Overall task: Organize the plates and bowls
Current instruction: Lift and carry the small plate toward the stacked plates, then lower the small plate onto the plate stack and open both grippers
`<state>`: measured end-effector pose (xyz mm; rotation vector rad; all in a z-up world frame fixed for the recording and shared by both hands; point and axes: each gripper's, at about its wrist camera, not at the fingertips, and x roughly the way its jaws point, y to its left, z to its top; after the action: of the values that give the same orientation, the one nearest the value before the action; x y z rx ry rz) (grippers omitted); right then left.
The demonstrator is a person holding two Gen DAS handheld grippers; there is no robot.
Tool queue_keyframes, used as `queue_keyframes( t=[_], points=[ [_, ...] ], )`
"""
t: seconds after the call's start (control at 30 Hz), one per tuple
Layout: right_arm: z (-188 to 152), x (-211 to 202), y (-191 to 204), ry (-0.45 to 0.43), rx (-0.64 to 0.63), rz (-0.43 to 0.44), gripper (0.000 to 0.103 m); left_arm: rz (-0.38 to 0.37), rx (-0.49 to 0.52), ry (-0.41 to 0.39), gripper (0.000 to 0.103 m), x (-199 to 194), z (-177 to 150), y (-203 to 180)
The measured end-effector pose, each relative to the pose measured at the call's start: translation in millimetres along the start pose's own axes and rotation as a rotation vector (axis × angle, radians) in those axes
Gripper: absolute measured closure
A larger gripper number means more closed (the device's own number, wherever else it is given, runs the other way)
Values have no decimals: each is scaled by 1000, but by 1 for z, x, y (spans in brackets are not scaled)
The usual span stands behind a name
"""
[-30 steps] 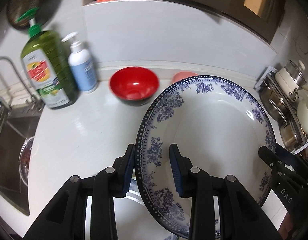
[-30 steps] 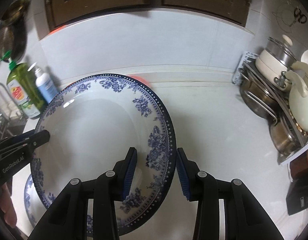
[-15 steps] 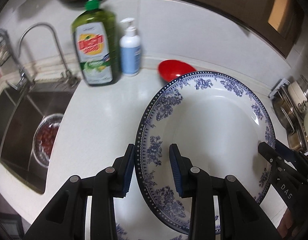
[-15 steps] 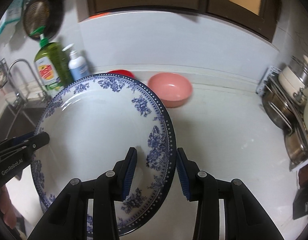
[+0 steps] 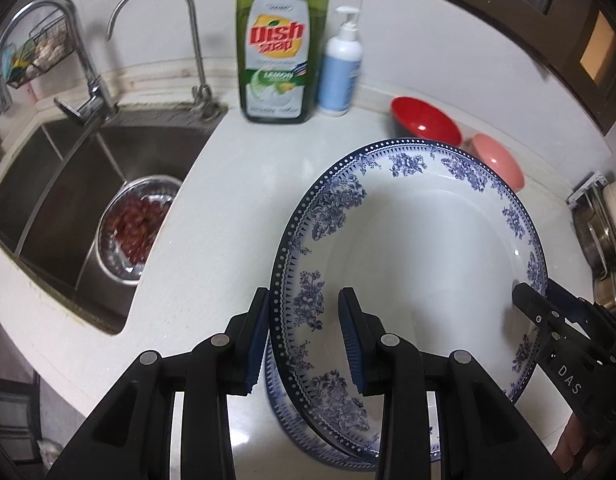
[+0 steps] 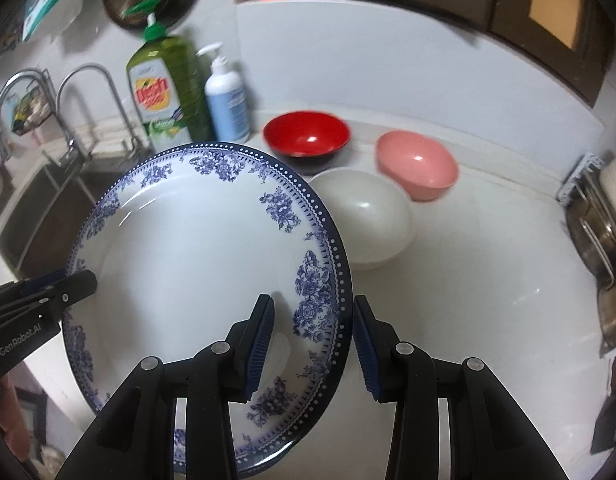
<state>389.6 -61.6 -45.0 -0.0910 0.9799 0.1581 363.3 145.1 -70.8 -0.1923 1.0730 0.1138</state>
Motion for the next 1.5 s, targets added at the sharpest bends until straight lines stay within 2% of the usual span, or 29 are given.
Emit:
queue_keyframes(
  t=[0.63, 1.33, 1.43, 1.5],
  points=[
    [-31, 41, 16, 187, -25, 25, 62, 13, -12, 155, 69, 42, -37, 9],
    [-42, 65, 16, 275, -47, 28, 61, 21, -37, 229, 67, 66, -46, 6],
    [-40, 66, 18, 274, -56, 24, 61, 22, -26, 221, 61, 65, -45, 5],
    [-40, 66, 18, 272, -63, 26, 60, 30, -20, 208, 51, 62, -45, 5]
  ],
)
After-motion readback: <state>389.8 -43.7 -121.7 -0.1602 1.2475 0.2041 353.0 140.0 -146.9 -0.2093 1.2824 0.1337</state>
